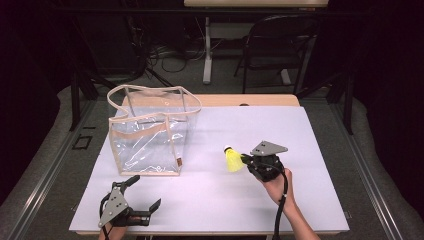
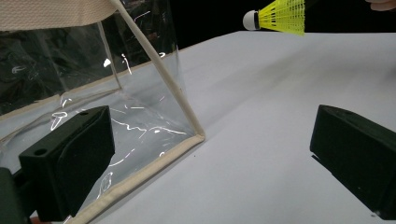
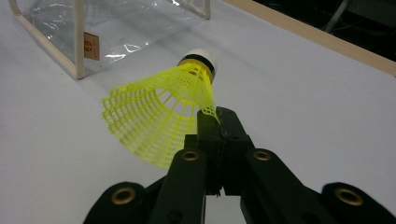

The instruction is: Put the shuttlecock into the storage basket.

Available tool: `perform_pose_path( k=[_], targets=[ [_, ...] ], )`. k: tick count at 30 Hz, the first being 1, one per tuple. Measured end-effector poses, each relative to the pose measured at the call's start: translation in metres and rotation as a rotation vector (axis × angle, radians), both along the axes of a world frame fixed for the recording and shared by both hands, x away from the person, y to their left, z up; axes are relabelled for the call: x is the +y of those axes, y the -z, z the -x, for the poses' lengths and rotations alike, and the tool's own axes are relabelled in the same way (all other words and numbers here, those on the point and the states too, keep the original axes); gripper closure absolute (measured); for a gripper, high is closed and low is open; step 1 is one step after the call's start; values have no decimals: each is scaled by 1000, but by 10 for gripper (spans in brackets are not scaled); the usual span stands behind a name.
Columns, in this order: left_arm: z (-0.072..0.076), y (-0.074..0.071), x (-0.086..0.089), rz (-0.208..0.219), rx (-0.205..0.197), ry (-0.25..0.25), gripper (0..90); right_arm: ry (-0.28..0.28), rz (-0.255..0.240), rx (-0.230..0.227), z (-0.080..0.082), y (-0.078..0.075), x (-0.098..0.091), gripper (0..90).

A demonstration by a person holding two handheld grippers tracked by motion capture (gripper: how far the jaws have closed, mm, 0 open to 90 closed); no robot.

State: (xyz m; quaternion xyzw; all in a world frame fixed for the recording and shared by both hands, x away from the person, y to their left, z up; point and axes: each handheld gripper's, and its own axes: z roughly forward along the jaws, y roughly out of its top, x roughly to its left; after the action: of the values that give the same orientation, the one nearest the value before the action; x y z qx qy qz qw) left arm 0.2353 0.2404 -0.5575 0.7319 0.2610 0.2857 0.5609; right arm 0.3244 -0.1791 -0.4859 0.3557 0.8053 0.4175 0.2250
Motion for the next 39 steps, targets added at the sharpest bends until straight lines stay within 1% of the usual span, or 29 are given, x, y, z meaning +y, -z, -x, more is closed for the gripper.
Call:
perform_pose_path(
  k=[13, 27, 31, 34, 39],
  targets=[
    [0, 0, 0, 1, 0, 1, 0, -7, -4, -12, 6, -12, -2, 894],
    [0, 0, 0, 2, 0, 1, 0, -7, -7, -18, 8, -23, -5, 894],
    [0, 0, 0, 1, 0, 1, 0, -3, -14, -25, 8, -28, -6, 895],
    [0, 0, 0, 3, 0, 2, 0, -2, -12, -29, 9, -32, -7, 895],
    [-1, 0, 0, 1, 0, 0, 0, 1, -11, -33, 8, -36, -8, 895]
  ],
)
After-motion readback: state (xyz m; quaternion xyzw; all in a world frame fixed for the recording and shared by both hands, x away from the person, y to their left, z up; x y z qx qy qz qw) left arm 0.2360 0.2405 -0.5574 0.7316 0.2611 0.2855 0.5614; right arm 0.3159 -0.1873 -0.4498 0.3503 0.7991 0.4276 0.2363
